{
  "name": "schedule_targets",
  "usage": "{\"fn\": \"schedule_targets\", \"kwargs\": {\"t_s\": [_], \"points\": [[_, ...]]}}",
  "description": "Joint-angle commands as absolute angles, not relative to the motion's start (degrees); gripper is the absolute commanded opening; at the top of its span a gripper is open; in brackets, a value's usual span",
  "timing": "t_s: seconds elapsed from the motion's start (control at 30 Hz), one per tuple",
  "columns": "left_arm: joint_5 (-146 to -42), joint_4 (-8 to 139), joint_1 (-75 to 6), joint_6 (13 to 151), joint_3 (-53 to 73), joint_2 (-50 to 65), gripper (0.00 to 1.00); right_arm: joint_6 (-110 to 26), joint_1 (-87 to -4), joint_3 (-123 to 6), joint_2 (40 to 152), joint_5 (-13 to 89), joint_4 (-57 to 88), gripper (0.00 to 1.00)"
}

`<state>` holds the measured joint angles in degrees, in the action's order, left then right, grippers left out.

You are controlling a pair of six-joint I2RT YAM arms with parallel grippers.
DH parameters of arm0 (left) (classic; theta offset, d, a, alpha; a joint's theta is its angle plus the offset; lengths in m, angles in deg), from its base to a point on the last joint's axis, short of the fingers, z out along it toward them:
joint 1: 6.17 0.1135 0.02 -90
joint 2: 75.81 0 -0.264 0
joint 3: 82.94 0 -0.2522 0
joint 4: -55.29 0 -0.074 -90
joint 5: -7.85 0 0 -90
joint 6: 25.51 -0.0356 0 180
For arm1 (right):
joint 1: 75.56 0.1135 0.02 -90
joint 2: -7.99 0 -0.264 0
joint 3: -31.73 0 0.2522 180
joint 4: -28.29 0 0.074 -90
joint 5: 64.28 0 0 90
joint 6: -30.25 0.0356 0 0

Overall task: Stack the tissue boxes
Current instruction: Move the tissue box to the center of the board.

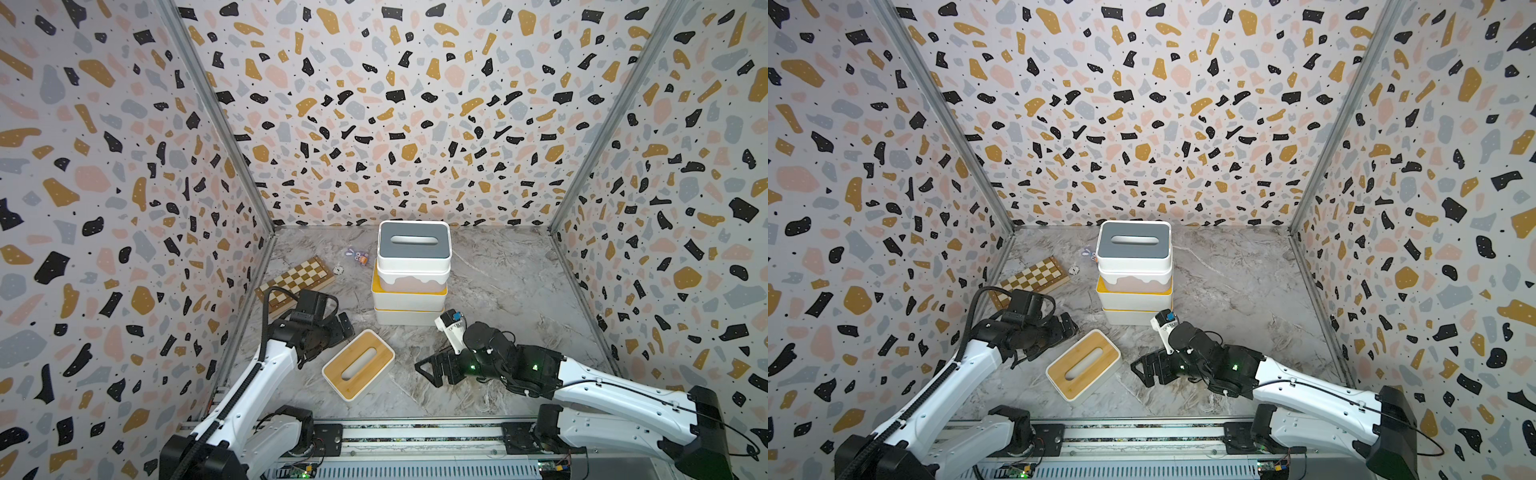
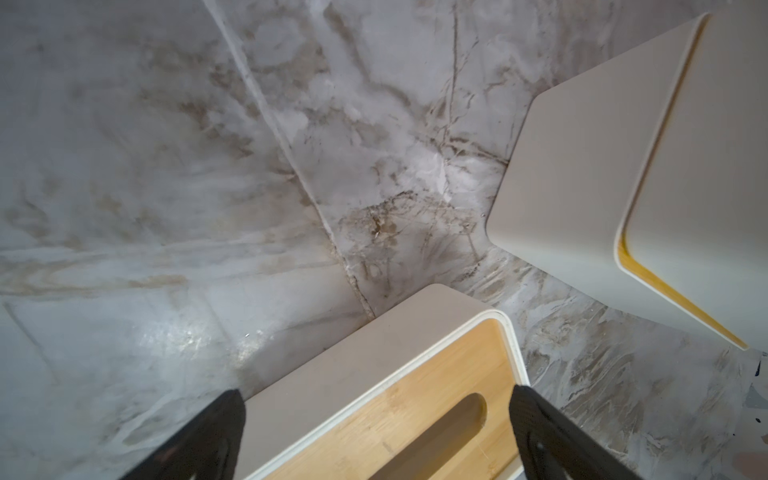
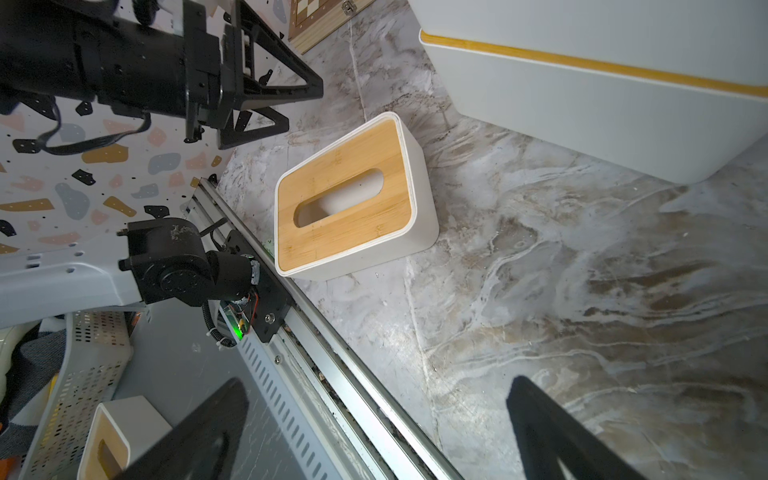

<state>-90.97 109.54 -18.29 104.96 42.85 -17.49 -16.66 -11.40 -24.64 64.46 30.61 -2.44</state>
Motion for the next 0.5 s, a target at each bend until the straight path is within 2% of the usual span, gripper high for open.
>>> {"fn": "schedule_targets", "kwargs": {"t_s": [0.0, 0.2, 0.47], "points": [[-94.15, 108.58, -17.94, 104.46, 45.11, -18.06, 0.99, -15.44, -11.13, -23.98, 63.97, 30.42, -1.15, 0.99], [-95.91, 111.20, -17.94, 105.12, 47.47, -19.47, 1.00, -13.62, -11.13, -22.92, 65.17, 31.49, -0.67, 0.99], [-101.59, 111.29, -19.15, 110.14, 52.26, -27.34, 1.00, -9.53, -11.13, -21.86, 66.72, 30.99, -2.43, 0.99]]}}
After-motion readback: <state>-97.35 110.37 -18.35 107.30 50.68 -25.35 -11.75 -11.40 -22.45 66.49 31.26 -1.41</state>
